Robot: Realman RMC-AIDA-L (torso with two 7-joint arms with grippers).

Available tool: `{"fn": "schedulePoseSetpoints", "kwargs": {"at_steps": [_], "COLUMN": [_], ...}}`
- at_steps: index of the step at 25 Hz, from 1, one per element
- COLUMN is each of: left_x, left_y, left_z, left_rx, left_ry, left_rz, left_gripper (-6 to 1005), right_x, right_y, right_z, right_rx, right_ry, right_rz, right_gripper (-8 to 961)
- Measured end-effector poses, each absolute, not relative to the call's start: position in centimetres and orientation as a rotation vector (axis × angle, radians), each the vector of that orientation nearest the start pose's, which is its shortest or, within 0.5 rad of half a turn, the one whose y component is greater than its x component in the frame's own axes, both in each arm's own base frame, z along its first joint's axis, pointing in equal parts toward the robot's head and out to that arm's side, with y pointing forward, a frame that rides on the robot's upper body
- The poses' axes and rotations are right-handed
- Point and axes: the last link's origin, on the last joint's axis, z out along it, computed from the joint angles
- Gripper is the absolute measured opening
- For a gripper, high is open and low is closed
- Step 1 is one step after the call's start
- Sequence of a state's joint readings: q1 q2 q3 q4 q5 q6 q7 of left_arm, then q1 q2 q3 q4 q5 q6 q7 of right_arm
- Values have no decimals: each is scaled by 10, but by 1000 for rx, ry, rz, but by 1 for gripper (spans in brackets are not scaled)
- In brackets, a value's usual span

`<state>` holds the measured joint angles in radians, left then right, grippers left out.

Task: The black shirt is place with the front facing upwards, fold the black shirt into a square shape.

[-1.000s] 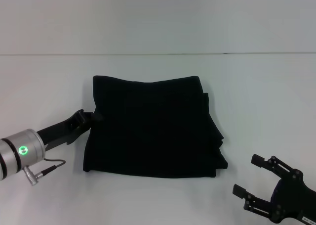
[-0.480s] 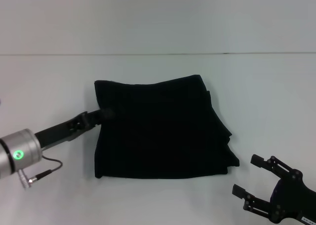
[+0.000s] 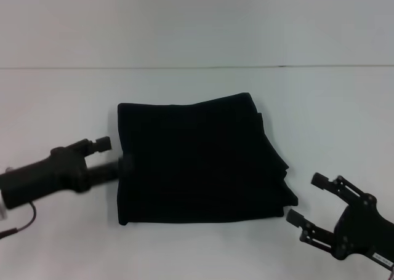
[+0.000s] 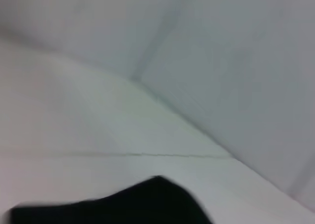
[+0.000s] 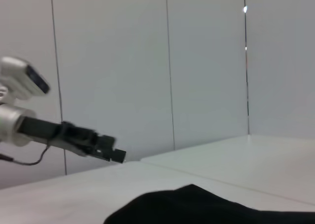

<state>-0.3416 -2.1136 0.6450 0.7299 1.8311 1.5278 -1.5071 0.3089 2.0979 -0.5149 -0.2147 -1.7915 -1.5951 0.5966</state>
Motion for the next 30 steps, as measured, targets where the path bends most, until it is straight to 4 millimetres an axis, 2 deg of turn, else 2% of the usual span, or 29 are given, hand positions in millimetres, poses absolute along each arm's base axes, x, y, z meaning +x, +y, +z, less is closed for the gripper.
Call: {"fn": "schedulePoseSetpoints", "kwargs": {"at_steps": [1, 5, 8, 11, 16, 30], "left_x": [-298, -296, -302, -311, -323, -320], "left_y": [291, 265, 248, 240, 238, 238], "left_z": [19, 6, -8, -19, -26, -25], "left_rx": [-2452, -2553, -2604, -2613, -2590, -2588], "left_ry": [-818, -570, -493, -544, -613, -613], "left_rz": [-881, -868, -807, -779, -712, -744], "left_gripper": [770, 892, 938, 961, 961, 961], "right_x": [314, 312, 316, 321, 325, 324], "right_y": [236, 234, 231, 228, 228, 230], "right_z": [-44, -51, -58, -64, -68, -69], "right_rx": [-2354, -2381, -2394, -2403, -2406, -2408], "right_ry": [382, 341, 344, 381, 413, 413], "right_rz": [931, 912, 873, 829, 785, 786], "right_gripper": [897, 897, 897, 897, 897, 897]}}
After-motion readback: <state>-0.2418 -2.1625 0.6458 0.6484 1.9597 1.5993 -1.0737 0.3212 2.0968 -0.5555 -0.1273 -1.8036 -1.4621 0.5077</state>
